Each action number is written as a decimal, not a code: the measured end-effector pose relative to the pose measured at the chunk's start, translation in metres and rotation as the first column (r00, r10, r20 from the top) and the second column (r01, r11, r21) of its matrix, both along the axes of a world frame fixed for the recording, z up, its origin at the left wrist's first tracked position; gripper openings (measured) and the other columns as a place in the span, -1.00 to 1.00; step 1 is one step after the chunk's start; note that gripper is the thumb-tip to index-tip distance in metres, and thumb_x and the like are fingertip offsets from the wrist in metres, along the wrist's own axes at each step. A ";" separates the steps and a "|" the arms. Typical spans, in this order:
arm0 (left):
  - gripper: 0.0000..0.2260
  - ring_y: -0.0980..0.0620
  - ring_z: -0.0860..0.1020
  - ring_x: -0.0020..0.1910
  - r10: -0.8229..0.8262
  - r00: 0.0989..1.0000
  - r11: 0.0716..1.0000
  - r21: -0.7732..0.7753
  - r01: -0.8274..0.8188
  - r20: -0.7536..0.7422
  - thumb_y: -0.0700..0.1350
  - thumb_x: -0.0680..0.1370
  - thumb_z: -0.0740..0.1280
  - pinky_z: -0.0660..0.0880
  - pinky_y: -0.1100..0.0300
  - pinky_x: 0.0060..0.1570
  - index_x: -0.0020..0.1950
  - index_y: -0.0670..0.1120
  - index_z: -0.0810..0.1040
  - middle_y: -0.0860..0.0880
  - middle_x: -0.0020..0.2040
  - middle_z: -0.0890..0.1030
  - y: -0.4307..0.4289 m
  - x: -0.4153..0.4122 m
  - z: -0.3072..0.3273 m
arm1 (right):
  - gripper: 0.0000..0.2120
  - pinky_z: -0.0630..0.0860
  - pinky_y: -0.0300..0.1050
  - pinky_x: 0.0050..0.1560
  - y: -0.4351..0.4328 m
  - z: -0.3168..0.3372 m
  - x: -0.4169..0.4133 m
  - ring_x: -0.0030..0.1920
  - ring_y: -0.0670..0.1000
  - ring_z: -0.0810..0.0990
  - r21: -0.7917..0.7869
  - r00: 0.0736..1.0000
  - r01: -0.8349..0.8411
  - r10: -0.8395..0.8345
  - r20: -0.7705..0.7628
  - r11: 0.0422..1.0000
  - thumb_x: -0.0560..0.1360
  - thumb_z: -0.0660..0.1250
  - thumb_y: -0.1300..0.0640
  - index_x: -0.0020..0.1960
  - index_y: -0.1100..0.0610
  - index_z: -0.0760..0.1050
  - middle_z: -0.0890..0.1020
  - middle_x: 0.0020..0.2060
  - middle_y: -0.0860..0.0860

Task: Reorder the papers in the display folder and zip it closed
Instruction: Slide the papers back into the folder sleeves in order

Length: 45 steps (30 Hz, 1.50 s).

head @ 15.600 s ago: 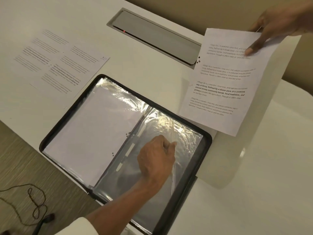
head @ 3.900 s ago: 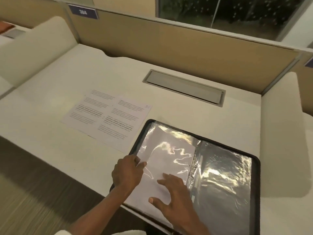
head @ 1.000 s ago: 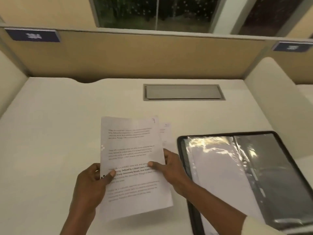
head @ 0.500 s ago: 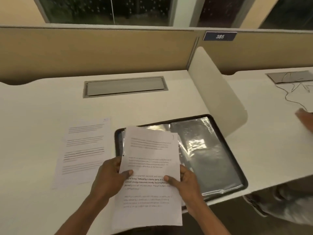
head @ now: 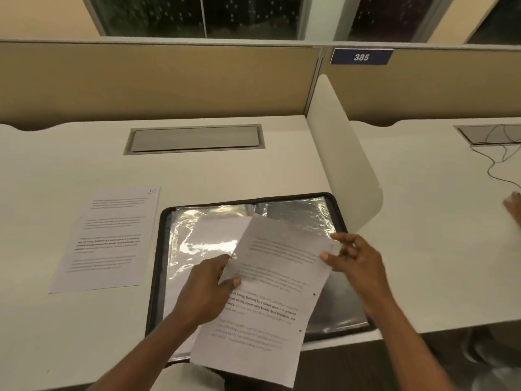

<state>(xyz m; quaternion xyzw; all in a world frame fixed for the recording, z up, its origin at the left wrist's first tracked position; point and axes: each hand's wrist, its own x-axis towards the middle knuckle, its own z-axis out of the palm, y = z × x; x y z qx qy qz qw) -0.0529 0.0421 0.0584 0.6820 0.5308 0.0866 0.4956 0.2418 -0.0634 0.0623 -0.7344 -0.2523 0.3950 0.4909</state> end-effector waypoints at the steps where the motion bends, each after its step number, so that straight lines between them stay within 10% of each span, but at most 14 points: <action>1: -0.86 0.12 0.75 -0.10 -0.016 1.000 1.000 0.016 0.016 -0.008 -0.10 0.64 0.44 0.73 0.00 -0.09 0.15 0.12 0.63 0.17 0.04 0.75 0.003 0.005 -0.001 | -0.58 0.70 -0.02 -0.02 0.009 0.007 0.014 -0.07 0.06 0.77 -0.006 0.995 -0.092 0.092 0.037 0.996 0.36 0.65 0.30 0.16 0.10 0.63 0.77 -0.10 0.03; 8: -0.89 0.15 0.72 -0.05 -0.051 0.998 0.999 0.014 0.051 0.038 -0.08 0.65 0.43 0.71 0.03 -0.05 0.17 0.06 0.64 0.15 0.06 0.73 0.037 0.053 -0.012 | -0.66 0.59 -0.24 -0.08 0.078 0.030 0.072 -0.08 -0.17 0.71 -0.384 0.706 -0.549 0.658 0.263 0.743 0.36 0.69 0.07 0.06 -0.04 0.66 0.74 -0.10 -0.14; 18: -0.90 0.06 0.69 -0.04 -0.020 0.998 1.000 -0.008 0.020 0.057 -0.08 0.64 0.44 0.68 -0.06 -0.01 0.14 -0.02 0.64 0.07 0.05 0.73 0.071 0.102 -0.026 | -0.69 0.66 -0.07 0.00 0.175 0.050 0.086 -0.12 -0.18 0.68 -0.628 0.380 -0.588 0.859 0.342 0.511 0.36 0.68 0.00 0.07 -0.01 0.73 0.74 -0.10 -0.17; 23: -0.75 0.02 0.62 0.03 0.260 0.946 0.943 0.260 -0.206 -0.194 0.10 0.62 0.44 0.57 0.06 -0.02 0.20 0.03 0.54 0.11 0.07 0.63 0.072 0.117 -0.028 | -0.66 0.55 -0.05 0.00 0.233 0.072 0.104 -0.04 0.03 0.63 -0.642 0.246 -0.549 0.838 0.487 0.535 0.43 0.64 0.04 0.16 0.08 0.71 0.73 -0.02 0.01; 33: -0.55 -0.12 0.47 0.36 0.265 0.877 0.909 0.408 -0.089 -0.400 0.24 0.67 0.28 0.45 -0.05 0.33 0.32 -0.08 0.61 -0.08 0.36 0.55 0.021 0.222 -0.062 | -0.69 0.55 0.02 0.06 0.331 0.101 0.168 0.06 0.17 0.63 -0.491 0.181 -0.591 0.699 0.692 0.640 0.42 0.64 0.13 0.12 0.14 0.70 0.70 0.03 0.13; 40: -0.08 -0.37 -0.17 0.69 0.164 0.830 0.972 0.232 -0.043 -0.533 0.44 0.62 0.14 -0.09 -0.41 0.60 0.70 -0.23 0.06 -0.30 0.71 -0.08 0.026 0.323 -0.082 | -0.66 0.48 -0.09 0.01 0.367 0.104 0.193 0.02 0.10 0.63 -0.422 0.184 -0.695 0.711 0.679 0.583 0.44 0.62 0.17 0.19 0.16 0.70 0.69 0.00 0.04; 45: -0.06 -0.47 -0.23 0.65 0.162 0.765 0.977 0.211 -0.035 -0.624 0.44 0.62 0.12 -0.18 -0.53 0.51 0.71 -0.23 -0.03 -0.35 0.70 -0.12 0.035 0.351 -0.088 | -0.64 0.46 -0.11 0.00 0.388 0.104 0.211 -0.02 0.09 0.63 -0.459 0.152 -0.700 0.743 0.652 0.546 0.43 0.63 0.17 0.20 0.13 0.70 0.69 -0.03 0.04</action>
